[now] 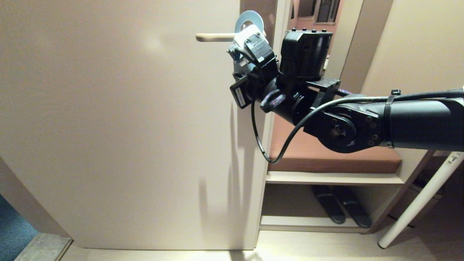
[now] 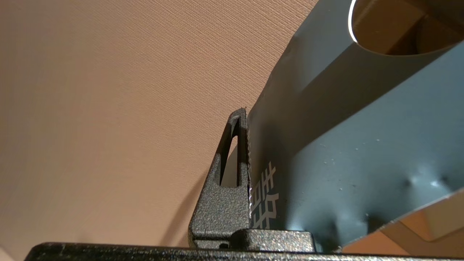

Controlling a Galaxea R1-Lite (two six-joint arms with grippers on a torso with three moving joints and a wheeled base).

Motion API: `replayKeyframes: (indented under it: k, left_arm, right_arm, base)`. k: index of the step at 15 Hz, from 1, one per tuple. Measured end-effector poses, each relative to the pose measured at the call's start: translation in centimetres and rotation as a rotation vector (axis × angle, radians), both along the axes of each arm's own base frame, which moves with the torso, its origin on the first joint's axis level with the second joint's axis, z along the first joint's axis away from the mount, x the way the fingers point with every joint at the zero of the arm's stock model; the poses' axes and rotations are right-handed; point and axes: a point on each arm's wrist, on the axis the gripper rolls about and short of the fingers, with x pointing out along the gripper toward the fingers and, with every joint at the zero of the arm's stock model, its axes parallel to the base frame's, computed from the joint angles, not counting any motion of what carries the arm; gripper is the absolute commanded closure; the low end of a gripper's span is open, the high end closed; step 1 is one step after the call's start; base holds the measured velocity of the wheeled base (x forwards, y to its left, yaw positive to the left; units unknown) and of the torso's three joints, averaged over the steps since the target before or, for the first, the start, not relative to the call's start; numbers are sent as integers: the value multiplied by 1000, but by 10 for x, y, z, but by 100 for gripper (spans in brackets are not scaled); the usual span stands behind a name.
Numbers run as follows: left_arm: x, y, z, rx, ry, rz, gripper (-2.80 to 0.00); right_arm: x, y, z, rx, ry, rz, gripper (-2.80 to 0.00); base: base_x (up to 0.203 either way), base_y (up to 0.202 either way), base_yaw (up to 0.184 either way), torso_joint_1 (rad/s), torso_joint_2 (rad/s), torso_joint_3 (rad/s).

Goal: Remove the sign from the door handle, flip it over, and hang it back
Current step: Take down the sign

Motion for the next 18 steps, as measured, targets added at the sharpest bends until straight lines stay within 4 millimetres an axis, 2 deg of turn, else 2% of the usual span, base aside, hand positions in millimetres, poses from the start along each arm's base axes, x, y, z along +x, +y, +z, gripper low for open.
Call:
replayKeyframes:
  k: [13,18]
  left_arm:
    - [0,0,0,1,0,0,0]
    - [0,0,0,1,0,0,0]
  right_arm:
    - [12,10,-5,30,-53,-29,0]
    - [20,16,-13,47,-72,-55,0]
  base:
    - [0,0,0,0,0,0]
    - [0,0,0,0,0,0]
